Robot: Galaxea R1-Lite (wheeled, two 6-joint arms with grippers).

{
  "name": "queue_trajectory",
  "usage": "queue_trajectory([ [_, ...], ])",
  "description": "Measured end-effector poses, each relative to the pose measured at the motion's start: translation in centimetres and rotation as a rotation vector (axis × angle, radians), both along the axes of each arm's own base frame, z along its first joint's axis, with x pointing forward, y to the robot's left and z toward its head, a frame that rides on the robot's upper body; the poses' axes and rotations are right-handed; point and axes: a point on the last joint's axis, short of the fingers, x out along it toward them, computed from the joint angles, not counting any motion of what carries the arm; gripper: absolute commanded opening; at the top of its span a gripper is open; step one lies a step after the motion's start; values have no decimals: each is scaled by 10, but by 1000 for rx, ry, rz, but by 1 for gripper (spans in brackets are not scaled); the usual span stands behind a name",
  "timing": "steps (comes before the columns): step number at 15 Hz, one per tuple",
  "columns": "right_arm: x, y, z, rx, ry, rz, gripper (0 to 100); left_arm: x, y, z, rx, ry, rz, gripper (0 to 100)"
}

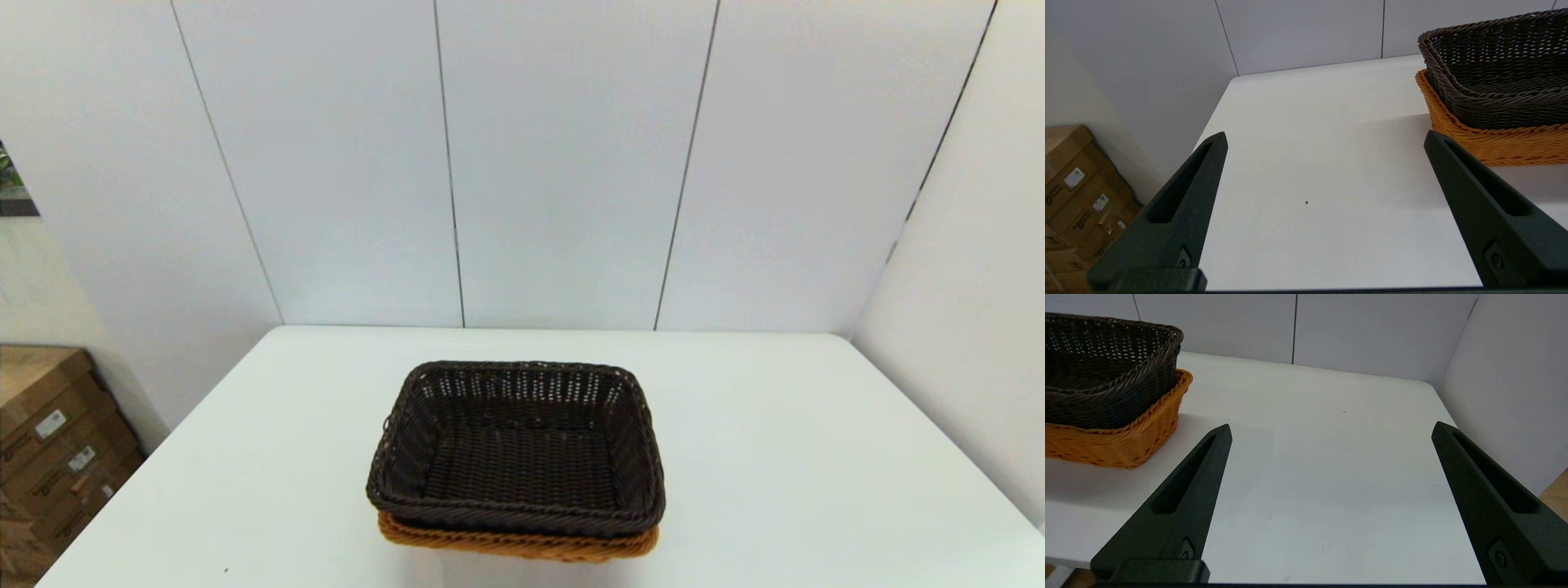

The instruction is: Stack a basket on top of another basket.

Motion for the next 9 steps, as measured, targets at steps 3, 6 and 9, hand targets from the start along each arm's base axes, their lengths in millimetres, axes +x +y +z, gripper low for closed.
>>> queue_trajectory([
  [3,0,0,0,2,0,-2,100,0,0,0,0,0,0,100],
  [6,0,0,0,-3,0,-3,100,0,0,0,0,1,0,100],
  [9,0,0,0,-1,-1,-4,100,0,0,0,0,1,0,100],
])
